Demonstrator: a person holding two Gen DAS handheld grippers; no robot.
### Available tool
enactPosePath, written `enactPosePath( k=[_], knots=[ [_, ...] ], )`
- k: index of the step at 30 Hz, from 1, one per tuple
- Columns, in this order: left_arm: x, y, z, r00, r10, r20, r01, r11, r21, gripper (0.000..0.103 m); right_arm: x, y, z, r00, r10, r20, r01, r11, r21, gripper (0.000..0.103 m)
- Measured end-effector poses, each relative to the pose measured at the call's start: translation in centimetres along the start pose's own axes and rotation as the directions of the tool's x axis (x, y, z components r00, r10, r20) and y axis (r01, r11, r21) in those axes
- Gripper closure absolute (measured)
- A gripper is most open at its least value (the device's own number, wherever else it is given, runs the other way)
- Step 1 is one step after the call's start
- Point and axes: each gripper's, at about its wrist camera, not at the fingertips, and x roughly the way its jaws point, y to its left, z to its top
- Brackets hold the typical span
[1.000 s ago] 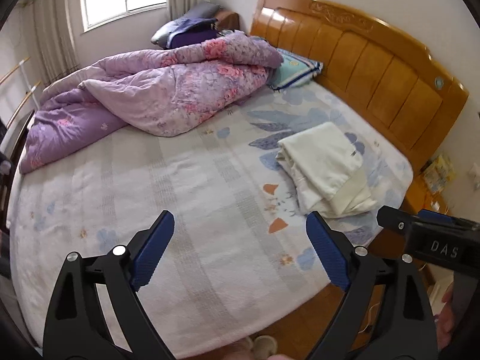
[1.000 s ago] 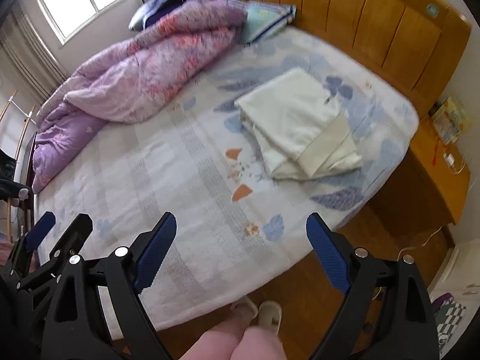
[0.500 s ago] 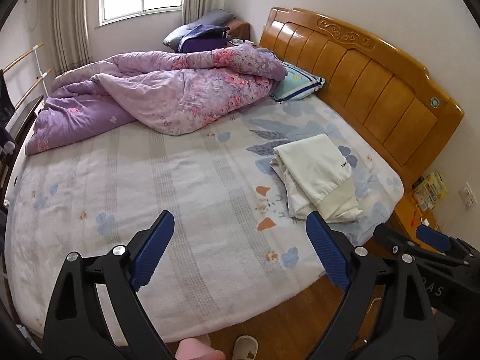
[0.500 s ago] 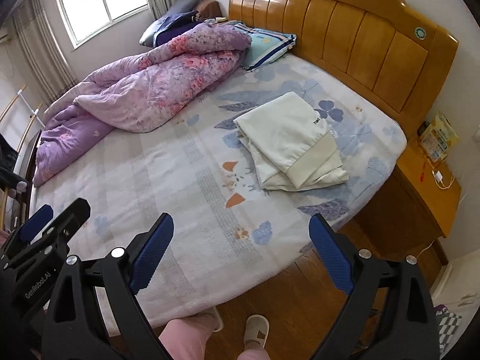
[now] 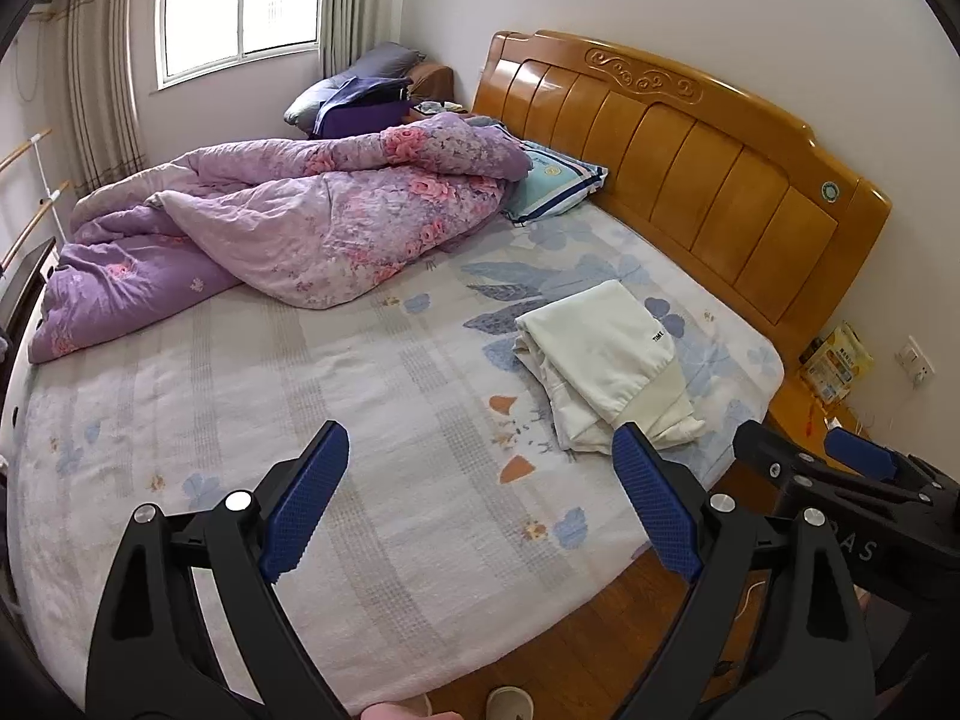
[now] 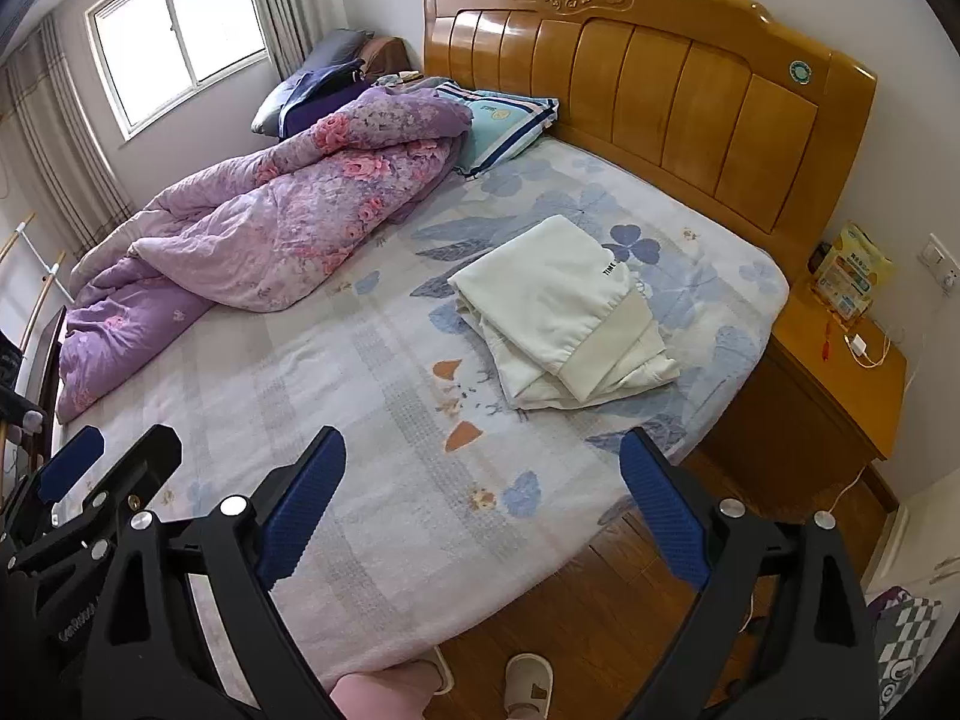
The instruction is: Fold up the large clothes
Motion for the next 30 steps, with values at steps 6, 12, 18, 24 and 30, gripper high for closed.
enactPosePath(
  k=[6, 12, 18, 24, 30],
  knots=[
    [0.1, -0.4, -0.2, 1.000, -0.001, -0.007, 0.002, 1.000, 0.010, 0.013, -0.2, -0.3, -0.1, 1.000, -0.013, 0.001, 0.013, 1.000, -0.005, 0.013],
    [0.3, -0.7, -0.7, 1.000, -0.010, -0.020, 0.010, 1.000, 0.010, 0.013, -0.4, -0.7, -0.3, 1.000, -0.025, 0.006, 0.025, 1.000, -0.011, 0.012],
    [0.3, -0.8, -0.8, 1.000, -0.005, -0.019, 0.005, 1.000, 0.010, 0.013, -0.2, -0.8, -0.3, 1.000, -0.026, 0.004, 0.026, 1.000, -0.016, 0.012],
    [0.4, -0.5, -1.2, 1.000, -0.007, -0.030, 0.007, 1.000, -0.001, 0.013, 0.1, -0.5, -0.1, 1.000, -0.028, 0.009, 0.029, 0.998, -0.050, 0.012],
    [0.5, -0.3, -1.6, 0.999, 0.019, -0.046, -0.019, 1.000, 0.008, 0.013, 0.6, 0.1, -0.2, 0.999, -0.037, -0.002, 0.036, 0.993, -0.115, 0.012]
  ],
)
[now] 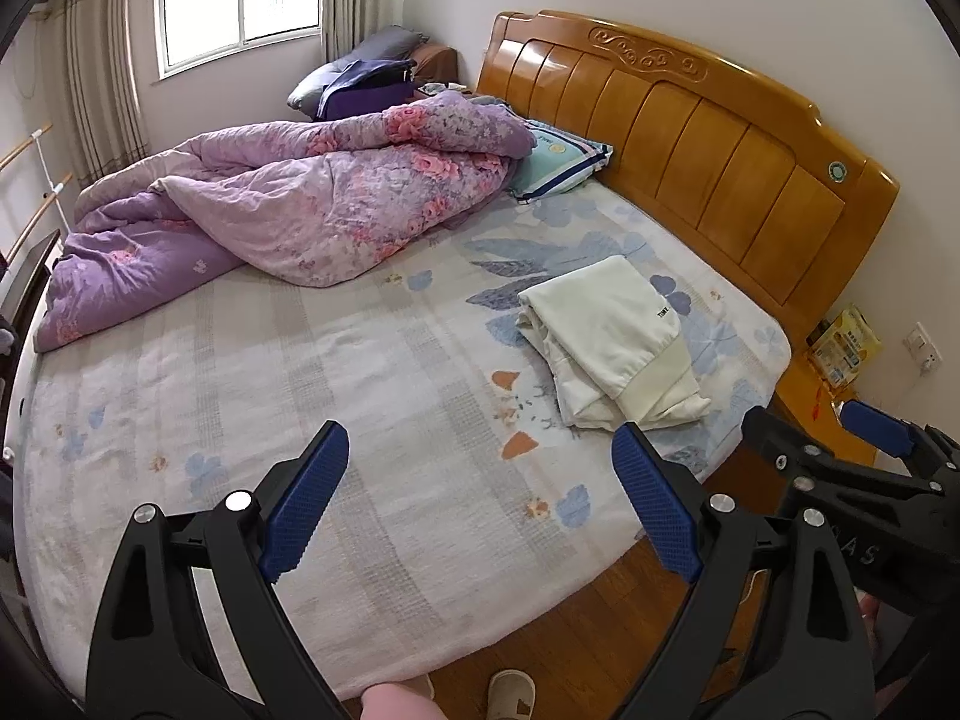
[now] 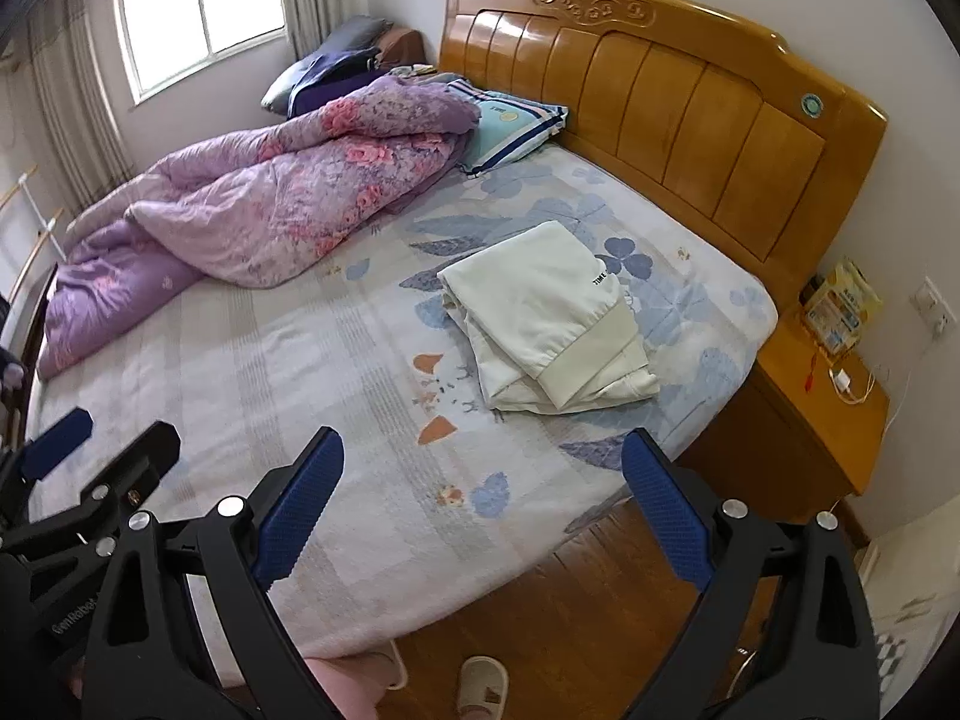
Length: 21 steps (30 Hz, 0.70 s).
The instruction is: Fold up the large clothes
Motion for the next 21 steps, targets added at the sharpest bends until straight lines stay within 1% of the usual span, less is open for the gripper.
enactPosePath(
  k=[5, 15, 18, 21],
  knots=[
    [0.29, 0.33, 0.07, 1.000, 0.001, -0.009, -0.001, 1.000, -0.013, 0.013, 0.83, 0.11, -0.48, 1.000, 0.012, -0.025, -0.012, 1.000, -0.014, 0.012],
    [0.16, 0.31, 0.21, 1.000, -0.003, -0.008, 0.003, 1.000, -0.010, 0.013, 0.58, -0.25, -0.46, 1.000, 0.009, -0.012, -0.009, 1.000, -0.006, 0.012],
    [-0.12, 0.31, 0.14, 1.000, 0.000, 0.010, 0.000, 1.000, -0.003, 0.013, 0.63, -0.13, -0.24, 1.000, 0.012, -0.014, -0.013, 1.000, -0.003, 0.012],
    [-0.15, 0.49, -0.10, 1.000, -0.011, 0.009, 0.011, 1.000, -0.007, 0.013, 0.35, 0.09, -0.15, 1.000, -0.002, -0.004, 0.002, 1.000, -0.011, 0.012]
  ],
)
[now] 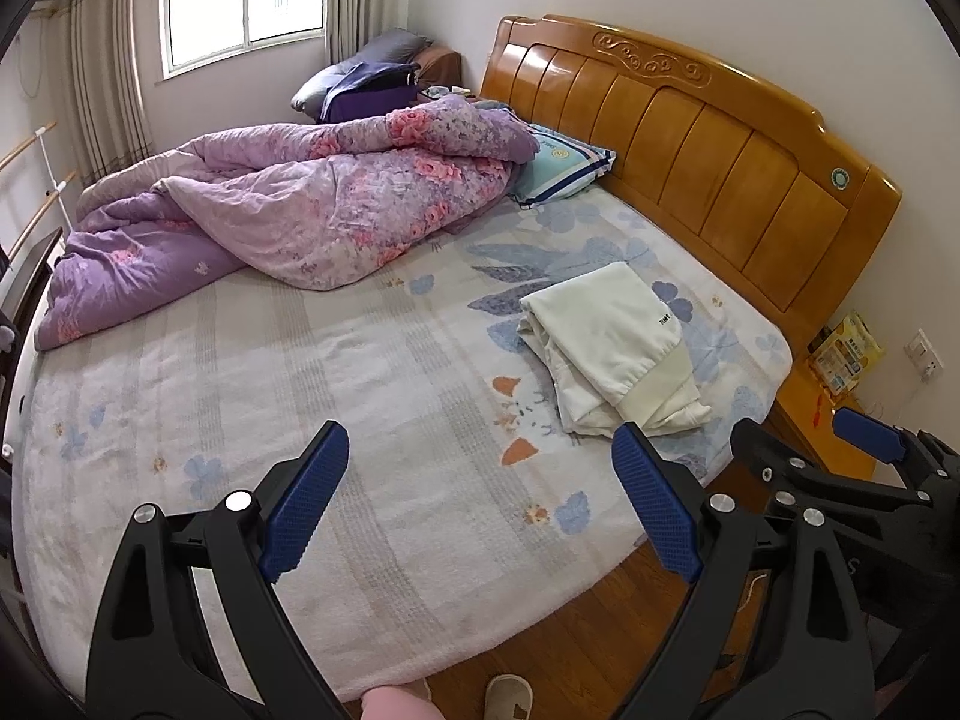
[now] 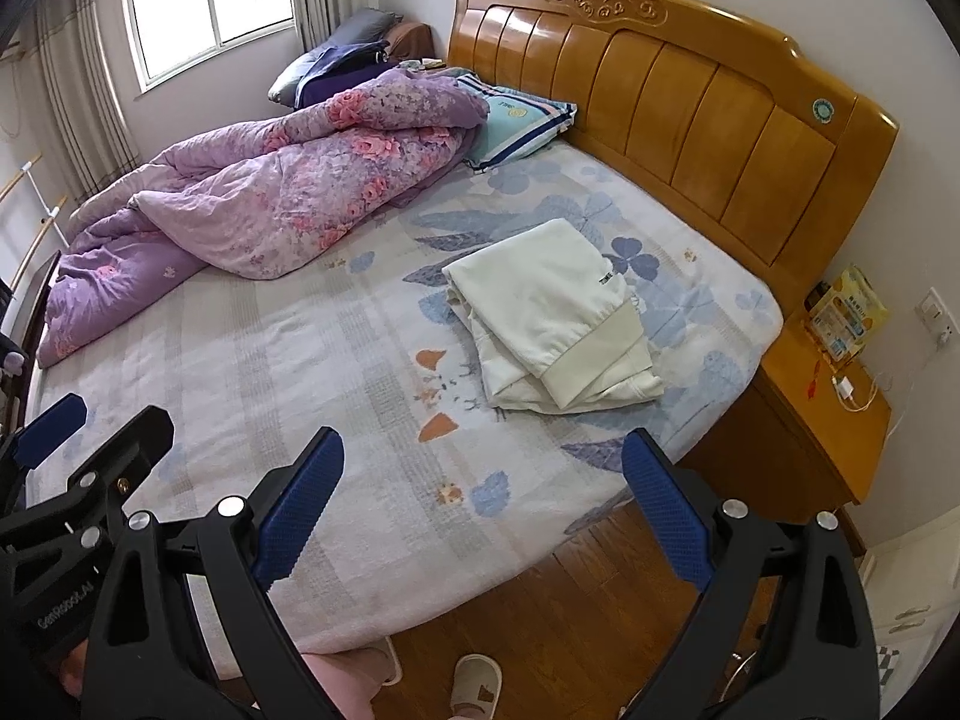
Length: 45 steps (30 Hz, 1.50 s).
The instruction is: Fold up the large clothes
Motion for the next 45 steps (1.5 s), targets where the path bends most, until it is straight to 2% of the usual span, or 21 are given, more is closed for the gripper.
enactPosePath(
  k=[10, 14, 45],
  knots=[
    [0.3, 0.0, -0.2, 1.000, -0.003, -0.012, 0.003, 1.000, 0.012, 0.013, 0.1, -0.2, -0.3, 1.000, 0.006, -0.014, -0.005, 1.000, 0.018, 0.012],
    [0.3, 0.0, -0.3, 0.999, -0.025, -0.022, 0.025, 1.000, 0.016, 0.013, 0.1, -0.3, -0.4, 1.000, 0.004, -0.020, -0.004, 1.000, 0.022, 0.012],
    [0.2, -0.1, -0.6, 0.999, -0.031, -0.027, 0.032, 0.999, 0.037, 0.013, 0.0, -1.0, -0.9, 1.000, -0.011, -0.026, 0.012, 1.000, 0.023, 0.012]
  ],
)
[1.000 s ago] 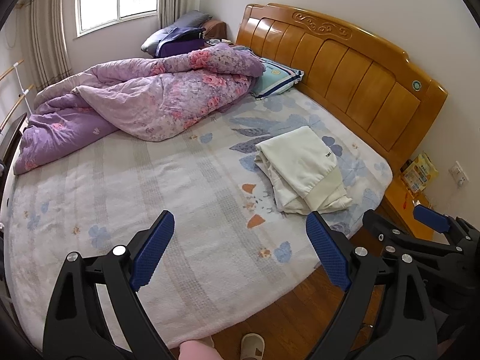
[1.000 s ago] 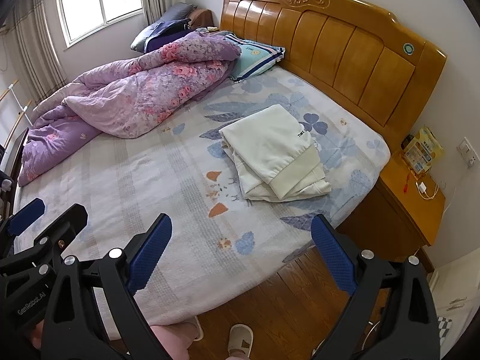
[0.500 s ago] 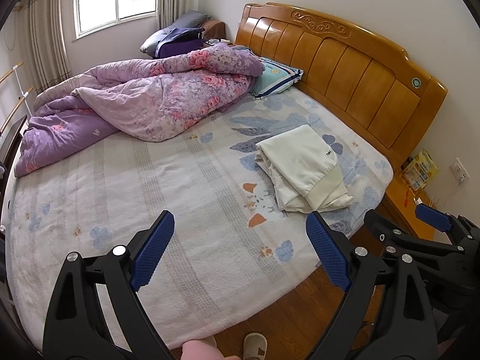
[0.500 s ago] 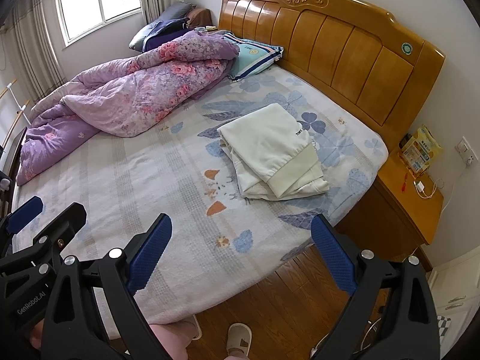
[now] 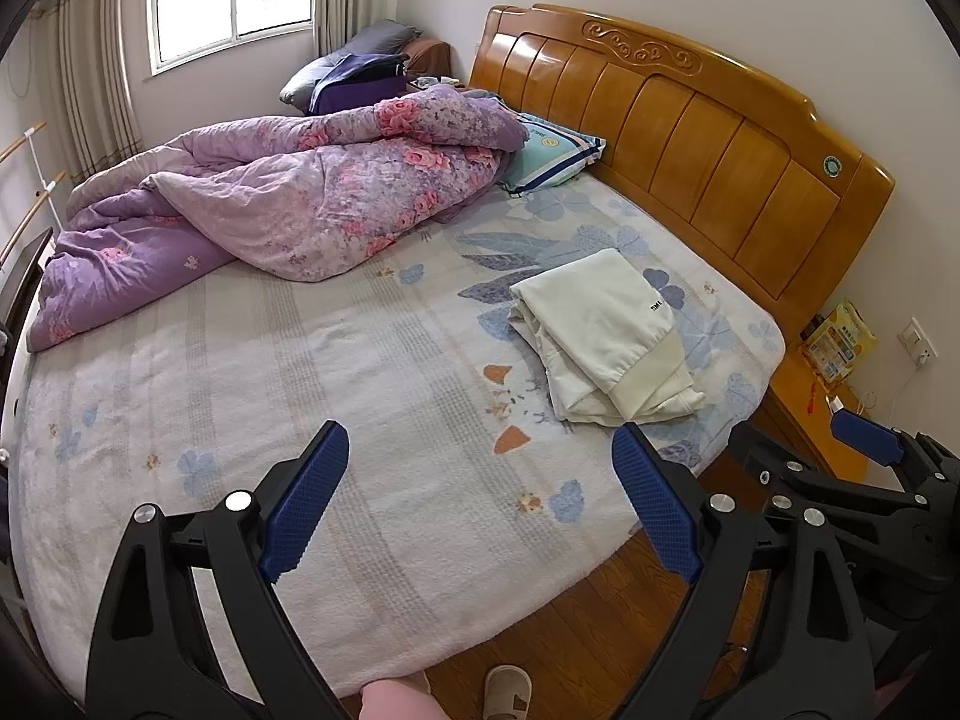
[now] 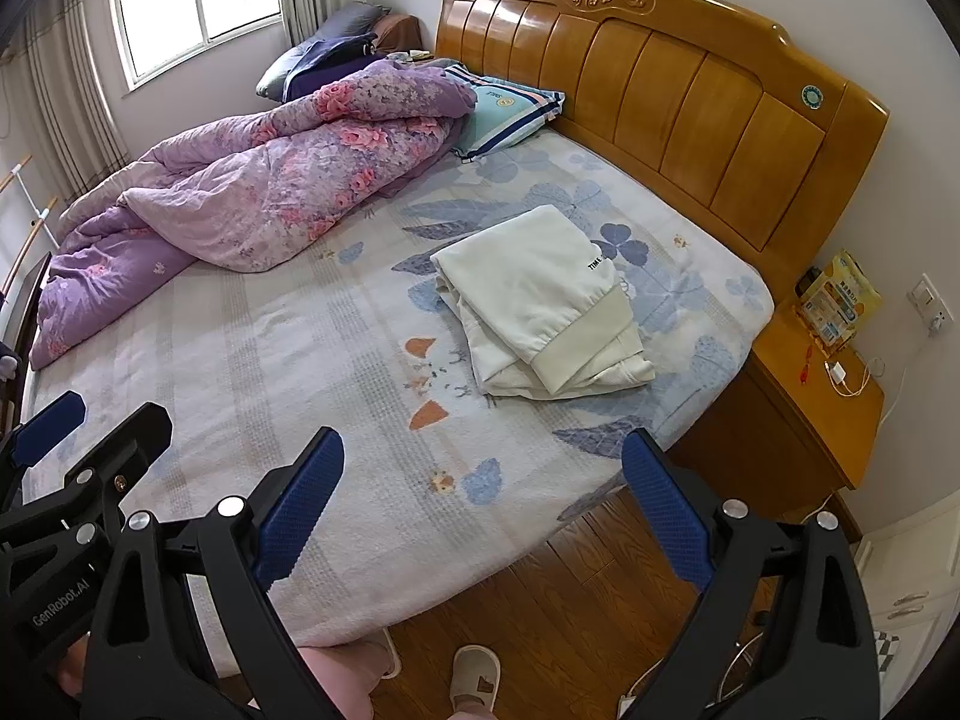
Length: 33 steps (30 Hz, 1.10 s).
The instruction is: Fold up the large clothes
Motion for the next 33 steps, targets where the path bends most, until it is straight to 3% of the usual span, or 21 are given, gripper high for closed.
enactPosePath(
  k=[33],
  knots=[
    [1.8, -0.6, 0.0, 0.998, -0.022, -0.062, 0.023, 1.000, 0.020, 0.013, 1.9, -1.4, 1.2, 1.000, -0.004, -0.021, 0.004, 1.000, -0.015, 0.012]
  ],
)
